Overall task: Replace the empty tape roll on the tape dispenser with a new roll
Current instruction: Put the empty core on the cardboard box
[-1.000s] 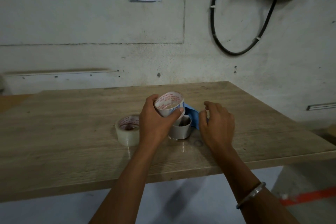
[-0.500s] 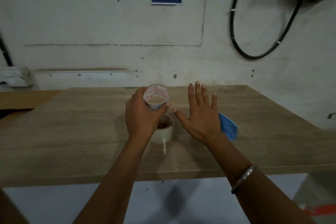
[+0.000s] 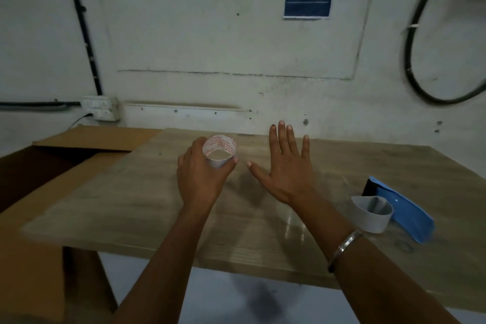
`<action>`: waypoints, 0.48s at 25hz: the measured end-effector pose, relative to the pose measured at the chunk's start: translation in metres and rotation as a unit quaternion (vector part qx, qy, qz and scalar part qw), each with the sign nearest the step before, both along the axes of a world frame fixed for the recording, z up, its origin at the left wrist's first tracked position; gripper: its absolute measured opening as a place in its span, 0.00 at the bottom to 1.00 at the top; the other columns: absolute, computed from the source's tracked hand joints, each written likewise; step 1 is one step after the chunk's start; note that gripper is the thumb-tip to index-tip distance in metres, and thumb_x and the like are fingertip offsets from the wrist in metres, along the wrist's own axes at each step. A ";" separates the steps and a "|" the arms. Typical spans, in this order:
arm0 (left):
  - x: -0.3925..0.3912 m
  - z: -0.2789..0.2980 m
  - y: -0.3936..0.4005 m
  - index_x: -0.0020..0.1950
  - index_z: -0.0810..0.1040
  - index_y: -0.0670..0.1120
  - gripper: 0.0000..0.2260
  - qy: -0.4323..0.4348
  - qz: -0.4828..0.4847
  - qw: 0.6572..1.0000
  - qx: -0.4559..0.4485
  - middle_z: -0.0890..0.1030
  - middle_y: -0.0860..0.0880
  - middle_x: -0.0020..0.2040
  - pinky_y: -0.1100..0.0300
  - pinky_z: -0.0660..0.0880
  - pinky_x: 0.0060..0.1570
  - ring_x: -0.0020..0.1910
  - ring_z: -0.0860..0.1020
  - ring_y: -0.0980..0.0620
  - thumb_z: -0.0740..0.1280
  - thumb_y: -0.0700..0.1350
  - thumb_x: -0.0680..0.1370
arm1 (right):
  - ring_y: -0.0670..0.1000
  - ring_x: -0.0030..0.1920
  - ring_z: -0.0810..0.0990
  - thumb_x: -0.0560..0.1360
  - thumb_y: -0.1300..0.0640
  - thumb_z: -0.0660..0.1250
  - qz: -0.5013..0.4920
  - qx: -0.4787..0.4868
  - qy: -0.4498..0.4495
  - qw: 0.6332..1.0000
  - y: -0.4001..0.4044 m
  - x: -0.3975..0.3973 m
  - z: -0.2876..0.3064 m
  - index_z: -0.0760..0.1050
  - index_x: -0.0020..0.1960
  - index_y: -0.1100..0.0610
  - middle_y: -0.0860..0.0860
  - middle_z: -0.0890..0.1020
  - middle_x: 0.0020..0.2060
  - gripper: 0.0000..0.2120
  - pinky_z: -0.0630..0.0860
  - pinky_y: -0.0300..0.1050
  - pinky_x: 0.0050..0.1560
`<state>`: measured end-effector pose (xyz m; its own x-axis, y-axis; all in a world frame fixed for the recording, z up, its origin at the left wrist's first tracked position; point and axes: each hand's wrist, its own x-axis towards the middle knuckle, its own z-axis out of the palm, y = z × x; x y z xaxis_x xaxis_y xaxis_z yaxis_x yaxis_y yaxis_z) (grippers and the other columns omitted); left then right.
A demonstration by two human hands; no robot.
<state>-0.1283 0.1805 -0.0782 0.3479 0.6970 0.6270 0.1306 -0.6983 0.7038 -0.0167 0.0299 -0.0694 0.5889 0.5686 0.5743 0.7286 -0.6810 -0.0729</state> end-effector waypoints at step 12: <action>-0.045 -0.014 0.151 0.64 0.74 0.47 0.36 0.063 0.118 0.991 -0.016 0.82 0.45 0.57 0.49 0.79 0.48 0.56 0.80 0.43 0.72 0.68 0.64 | 0.54 0.79 0.36 0.74 0.26 0.43 0.093 -0.030 0.007 0.995 0.168 -0.030 -0.003 0.37 0.80 0.56 0.54 0.39 0.80 0.46 0.34 0.63 0.75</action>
<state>-0.1737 0.3320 -0.0918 0.2473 0.7872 0.5649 0.3760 -0.6153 0.6928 -0.0465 0.1982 -0.0727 0.4775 0.7015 0.5290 0.8420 -0.5375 -0.0473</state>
